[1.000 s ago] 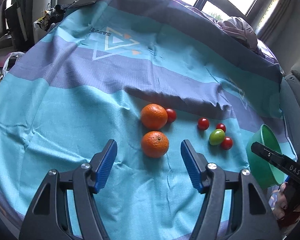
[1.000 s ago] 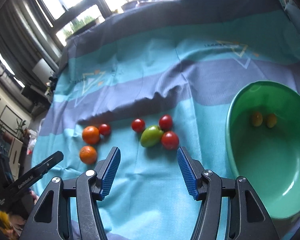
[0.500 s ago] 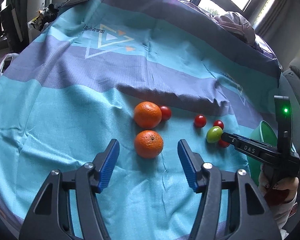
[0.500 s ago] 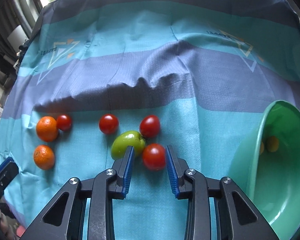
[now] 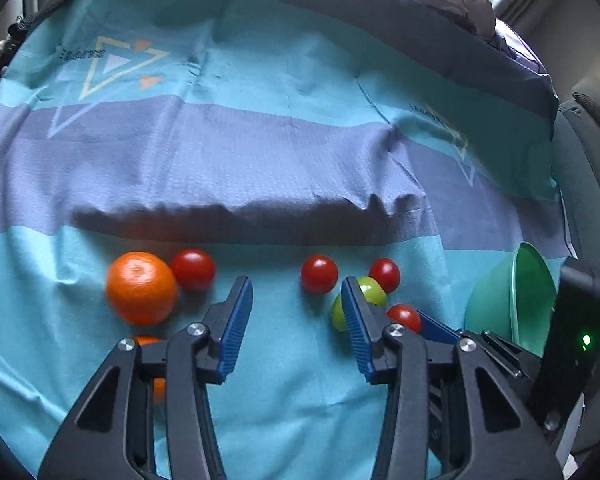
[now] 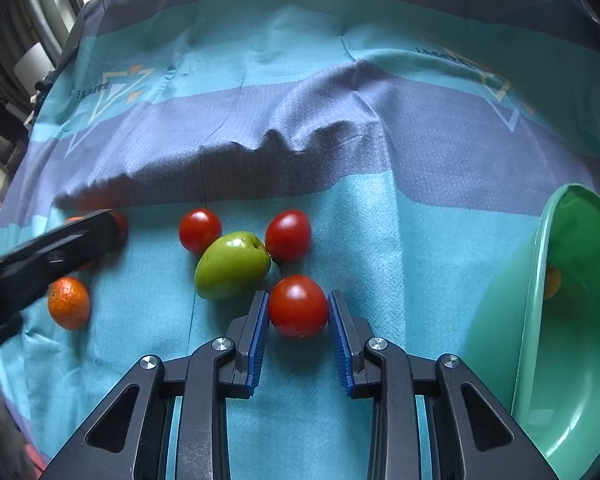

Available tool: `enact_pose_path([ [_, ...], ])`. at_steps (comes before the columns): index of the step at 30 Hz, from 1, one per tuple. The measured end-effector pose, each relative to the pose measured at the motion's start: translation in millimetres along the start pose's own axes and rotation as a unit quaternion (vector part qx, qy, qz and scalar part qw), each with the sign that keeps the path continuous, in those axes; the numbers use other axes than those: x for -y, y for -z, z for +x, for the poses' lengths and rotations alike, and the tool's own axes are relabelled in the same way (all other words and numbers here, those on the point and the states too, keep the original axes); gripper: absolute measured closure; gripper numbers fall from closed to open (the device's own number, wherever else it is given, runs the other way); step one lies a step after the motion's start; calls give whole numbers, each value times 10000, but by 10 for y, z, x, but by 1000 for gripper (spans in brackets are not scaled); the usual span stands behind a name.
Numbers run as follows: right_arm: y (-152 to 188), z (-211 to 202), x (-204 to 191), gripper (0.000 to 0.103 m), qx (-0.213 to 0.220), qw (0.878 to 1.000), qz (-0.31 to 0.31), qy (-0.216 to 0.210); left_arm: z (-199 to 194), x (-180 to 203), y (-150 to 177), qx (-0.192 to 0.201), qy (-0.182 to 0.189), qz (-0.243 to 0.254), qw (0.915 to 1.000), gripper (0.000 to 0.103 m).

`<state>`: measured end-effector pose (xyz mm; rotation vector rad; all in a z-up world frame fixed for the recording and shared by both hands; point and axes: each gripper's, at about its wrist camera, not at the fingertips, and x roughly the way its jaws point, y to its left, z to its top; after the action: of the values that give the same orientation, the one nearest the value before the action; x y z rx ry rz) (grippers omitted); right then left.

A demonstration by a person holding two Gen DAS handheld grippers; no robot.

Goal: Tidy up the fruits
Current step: 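Move the right gripper to a red cherry tomato and close on it, then close the left gripper on another red cherry tomato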

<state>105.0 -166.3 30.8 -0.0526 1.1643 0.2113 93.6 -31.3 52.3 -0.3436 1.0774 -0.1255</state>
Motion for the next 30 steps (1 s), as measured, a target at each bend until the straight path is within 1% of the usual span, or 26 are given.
enact_pose_path([
  [3,5,-14,27,71,-2,10000,36,-88,168,36,-55,-106,-35,-39,9999,58],
  [6,2,-21,33,71,1,9999,41,-133,304,31,-90,-197,-330,-53,9992,58],
  [7,-2,-24,37,71,-3,9999,48,-155,328,23,-95,-202,-368,-44,9991,58],
  [16,-3,-30,46,71,-44,9996,84,-270,414,36,-100,-221,-95,-217,9995,58],
  [17,1,-31,48,72,-48,9996,88,-277,423,49,-100,-215,-48,-219,9995,59],
  [19,6,-38,55,72,-37,9995,94,-283,474,96,-95,-239,-9,-160,9996,67],
  [21,3,-43,67,72,-22,9996,92,-281,518,120,-83,-233,-72,-157,9996,78],
  [23,2,-43,69,72,-16,9995,105,-305,519,135,-82,-147,-157,-198,9996,76],
  [27,-2,-35,82,72,-34,9993,123,-349,501,123,-93,-173,-95,-336,9992,77],
  [30,-20,-80,106,72,11,9989,171,-447,361,116,-65,-4,-43,-387,9992,77],
])
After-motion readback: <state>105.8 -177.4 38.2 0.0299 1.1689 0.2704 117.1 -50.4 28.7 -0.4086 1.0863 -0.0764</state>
